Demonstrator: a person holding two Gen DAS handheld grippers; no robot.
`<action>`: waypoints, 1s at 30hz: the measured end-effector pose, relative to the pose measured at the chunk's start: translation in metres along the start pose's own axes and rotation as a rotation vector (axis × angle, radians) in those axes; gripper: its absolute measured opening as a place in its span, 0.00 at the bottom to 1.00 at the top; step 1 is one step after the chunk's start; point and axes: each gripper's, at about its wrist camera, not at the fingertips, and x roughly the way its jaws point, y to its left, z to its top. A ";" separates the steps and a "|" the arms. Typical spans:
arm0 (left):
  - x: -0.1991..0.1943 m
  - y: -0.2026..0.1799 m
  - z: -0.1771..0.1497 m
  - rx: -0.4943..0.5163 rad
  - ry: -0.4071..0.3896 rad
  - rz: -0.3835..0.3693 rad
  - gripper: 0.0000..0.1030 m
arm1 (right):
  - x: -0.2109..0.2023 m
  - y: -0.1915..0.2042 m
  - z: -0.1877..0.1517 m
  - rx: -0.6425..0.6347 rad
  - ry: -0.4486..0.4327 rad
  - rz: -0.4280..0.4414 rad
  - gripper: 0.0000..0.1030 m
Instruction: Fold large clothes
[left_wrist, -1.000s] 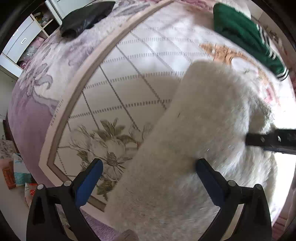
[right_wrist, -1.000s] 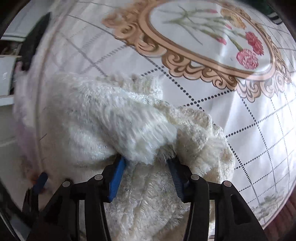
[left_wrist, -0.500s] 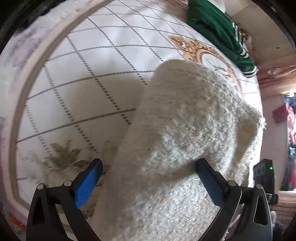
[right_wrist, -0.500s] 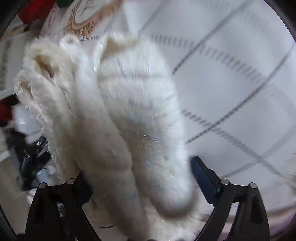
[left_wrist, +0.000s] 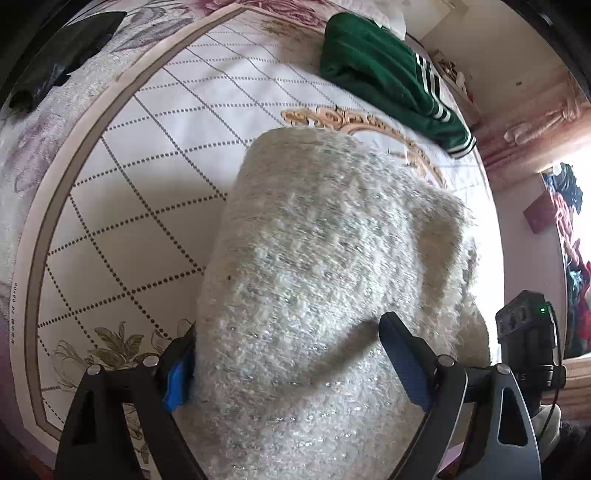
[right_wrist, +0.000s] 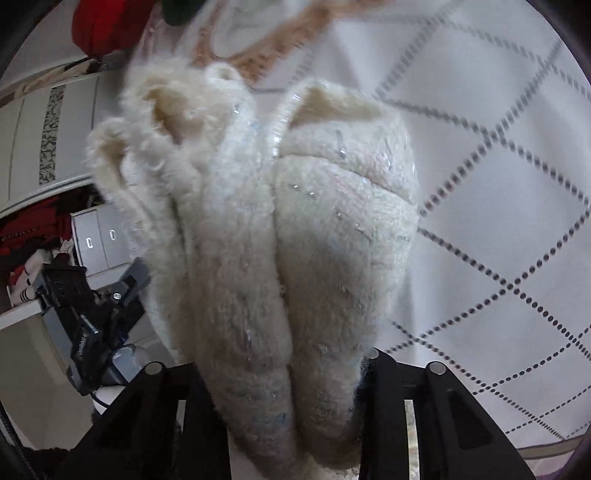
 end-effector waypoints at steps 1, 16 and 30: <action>-0.003 -0.001 0.003 -0.002 0.001 -0.004 0.86 | -0.003 0.005 -0.001 -0.012 -0.008 -0.001 0.31; -0.048 -0.079 0.115 0.001 -0.115 -0.026 0.86 | -0.102 0.075 0.057 -0.091 -0.111 0.018 0.30; 0.032 -0.167 0.391 0.002 -0.197 -0.090 0.86 | -0.262 0.160 0.349 -0.216 -0.247 -0.076 0.30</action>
